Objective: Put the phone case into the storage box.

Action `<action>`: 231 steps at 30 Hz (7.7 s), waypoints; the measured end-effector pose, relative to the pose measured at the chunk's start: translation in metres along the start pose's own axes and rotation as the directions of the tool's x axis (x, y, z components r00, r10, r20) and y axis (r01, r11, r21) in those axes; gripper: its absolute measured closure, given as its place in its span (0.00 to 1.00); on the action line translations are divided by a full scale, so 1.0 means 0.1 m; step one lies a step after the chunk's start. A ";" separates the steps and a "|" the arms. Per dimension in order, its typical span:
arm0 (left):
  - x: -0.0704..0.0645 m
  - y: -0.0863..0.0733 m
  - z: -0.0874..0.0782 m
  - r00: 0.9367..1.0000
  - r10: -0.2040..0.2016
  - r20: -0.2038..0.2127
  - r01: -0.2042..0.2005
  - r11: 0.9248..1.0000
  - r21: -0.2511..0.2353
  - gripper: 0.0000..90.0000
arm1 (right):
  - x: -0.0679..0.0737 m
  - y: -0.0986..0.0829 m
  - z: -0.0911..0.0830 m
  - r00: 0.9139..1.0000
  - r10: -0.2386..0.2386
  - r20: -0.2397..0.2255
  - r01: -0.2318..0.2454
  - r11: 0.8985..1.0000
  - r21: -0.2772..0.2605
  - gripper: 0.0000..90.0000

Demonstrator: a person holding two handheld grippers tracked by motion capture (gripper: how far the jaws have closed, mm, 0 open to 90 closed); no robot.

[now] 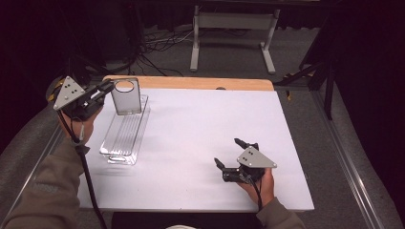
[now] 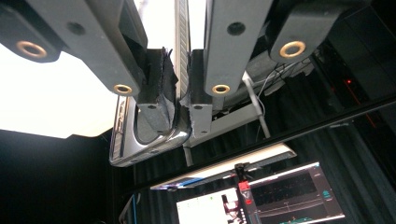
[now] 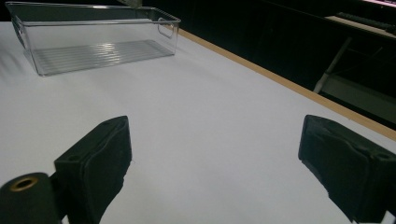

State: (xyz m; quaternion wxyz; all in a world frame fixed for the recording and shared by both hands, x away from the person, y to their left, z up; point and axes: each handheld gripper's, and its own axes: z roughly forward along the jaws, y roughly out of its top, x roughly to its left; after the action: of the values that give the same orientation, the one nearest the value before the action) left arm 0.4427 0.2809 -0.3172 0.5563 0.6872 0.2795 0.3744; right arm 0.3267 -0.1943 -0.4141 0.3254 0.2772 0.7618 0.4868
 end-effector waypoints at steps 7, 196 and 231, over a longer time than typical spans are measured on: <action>0.14 -0.11 0.18 1.000 -0.007 0.003 0.007 1.000 0.021 0.91 | -0.01 -0.02 -0.02 1.000 0.006 0.012 -0.006 1.000 0.002 0.12; -0.16 -0.21 0.15 0.993 -0.046 0.106 0.045 0.999 0.015 0.03 | 0.09 -0.01 0.09 0.997 -0.072 0.009 0.072 0.997 0.003 0.15; -0.53 -0.18 -0.17 0.978 -0.035 0.207 0.050 0.997 -0.065 0.05 | 0.07 0.03 -0.01 0.997 -0.072 0.021 0.073 0.997 -0.025 0.16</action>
State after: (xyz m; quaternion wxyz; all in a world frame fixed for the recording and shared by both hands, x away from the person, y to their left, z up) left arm 0.3995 0.2524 -0.3433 0.6136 0.6964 0.2218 0.2988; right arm 0.3215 -0.1883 -0.4124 0.3540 0.2499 0.7618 0.4816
